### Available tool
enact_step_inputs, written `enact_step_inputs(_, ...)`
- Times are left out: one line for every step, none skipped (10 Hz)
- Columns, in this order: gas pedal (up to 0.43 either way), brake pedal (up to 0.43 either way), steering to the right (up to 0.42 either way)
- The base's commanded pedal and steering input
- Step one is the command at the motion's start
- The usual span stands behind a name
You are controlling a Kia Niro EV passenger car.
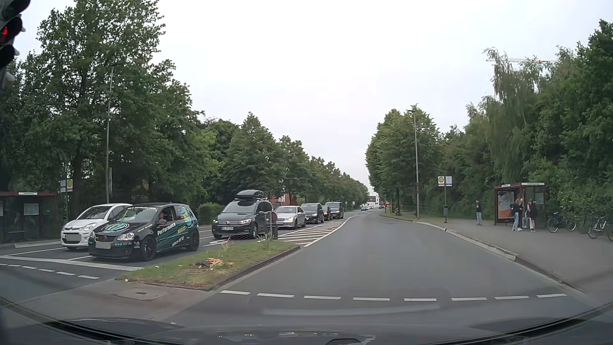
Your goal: Follow the waypoints while adhering to traffic rules and regulations
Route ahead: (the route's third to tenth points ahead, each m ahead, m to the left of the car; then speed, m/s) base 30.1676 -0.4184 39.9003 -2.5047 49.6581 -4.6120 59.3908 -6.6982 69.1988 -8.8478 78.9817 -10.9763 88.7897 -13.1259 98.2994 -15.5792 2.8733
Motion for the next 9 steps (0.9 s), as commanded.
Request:
enact_step_inputs(0.268, 0.000, 0.217)
enact_step_inputs(0.268, 0.000, 0.200)
enact_step_inputs(0.268, 0.000, 0.184)
enact_step_inputs(0.268, 0.000, 0.167)
enact_step_inputs(0.268, 0.000, 0.146)
enact_step_inputs(0.280, 0.000, 0.123)
enact_step_inputs(0.299, 0.000, 0.108)
enact_step_inputs(0.299, 0.000, 0.091)
enact_step_inputs(0.299, 0.000, 0.074)
